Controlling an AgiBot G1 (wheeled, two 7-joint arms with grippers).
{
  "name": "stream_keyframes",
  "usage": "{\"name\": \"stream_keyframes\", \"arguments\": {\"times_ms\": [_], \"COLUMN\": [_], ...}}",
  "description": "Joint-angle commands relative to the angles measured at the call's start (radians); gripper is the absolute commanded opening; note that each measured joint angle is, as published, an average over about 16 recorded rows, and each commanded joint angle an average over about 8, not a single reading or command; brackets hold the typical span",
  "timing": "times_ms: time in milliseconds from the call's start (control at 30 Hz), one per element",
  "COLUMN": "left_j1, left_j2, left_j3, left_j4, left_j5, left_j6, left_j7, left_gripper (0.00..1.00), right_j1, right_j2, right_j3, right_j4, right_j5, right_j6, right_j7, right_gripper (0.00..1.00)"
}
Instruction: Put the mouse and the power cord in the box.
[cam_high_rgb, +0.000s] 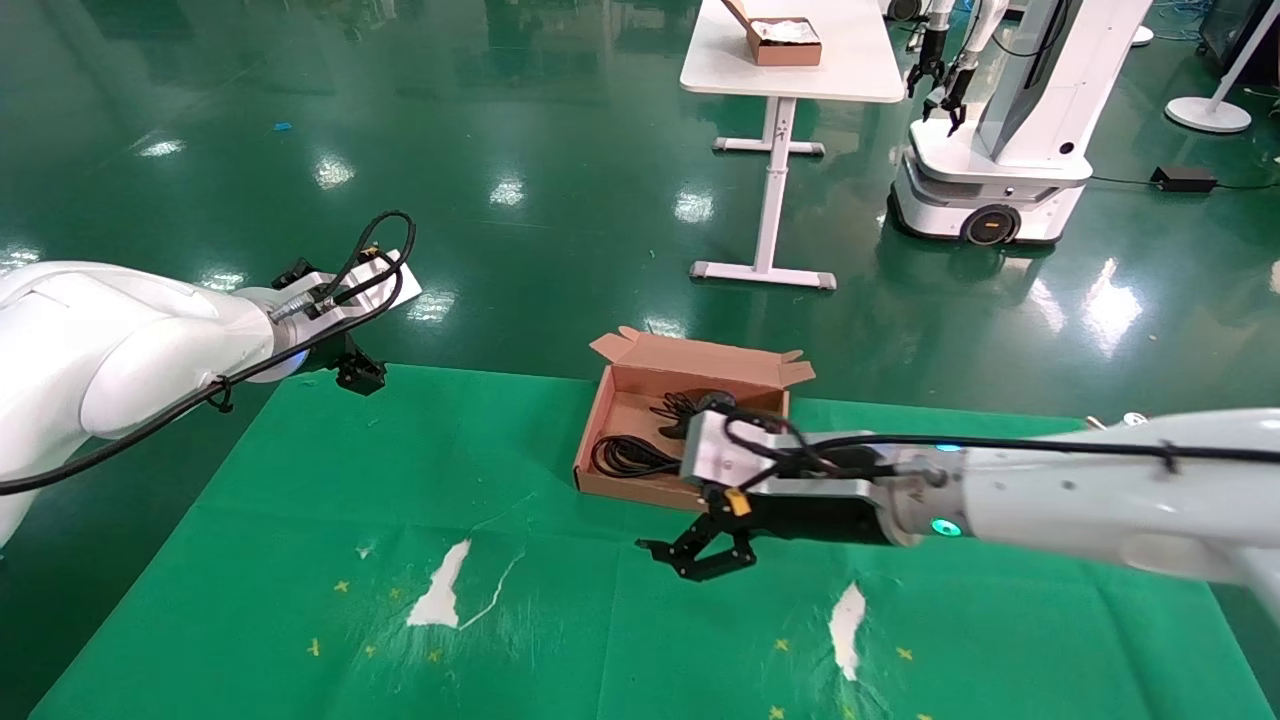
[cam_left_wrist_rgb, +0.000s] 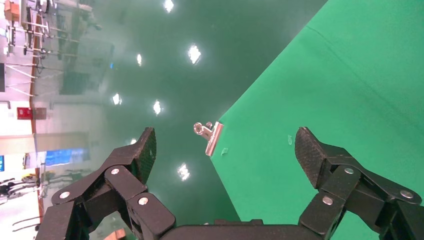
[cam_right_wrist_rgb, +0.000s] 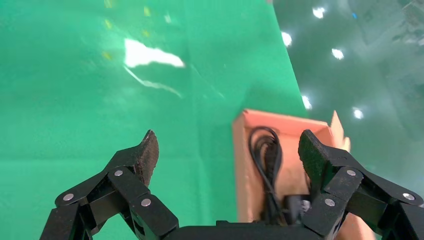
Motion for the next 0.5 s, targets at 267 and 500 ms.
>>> {"name": "stream_keyframes", "arguments": {"times_ms": [267, 500], "left_j1": [0.001, 0.054], "left_j2": [-0.001, -0.044], "left_j3": [-0.002, -0.079], "left_j4": [-0.001, -0.056], "left_j5": [-0.003, -0.108], "left_j6": [0.001, 0.063], "left_j7": [0.001, 0.060], "left_gripper": [1.00, 1.00], "right_j1": [-0.103, -0.182], "right_j2": [0.115, 0.203], "right_j3": [0.133, 0.237], "right_j4": [0.116, 0.206], "right_j5": [0.140, 0.249], "right_j6": [-0.122, -0.216], "right_j7": [0.077, 0.137], "right_gripper": [1.00, 1.00]}}
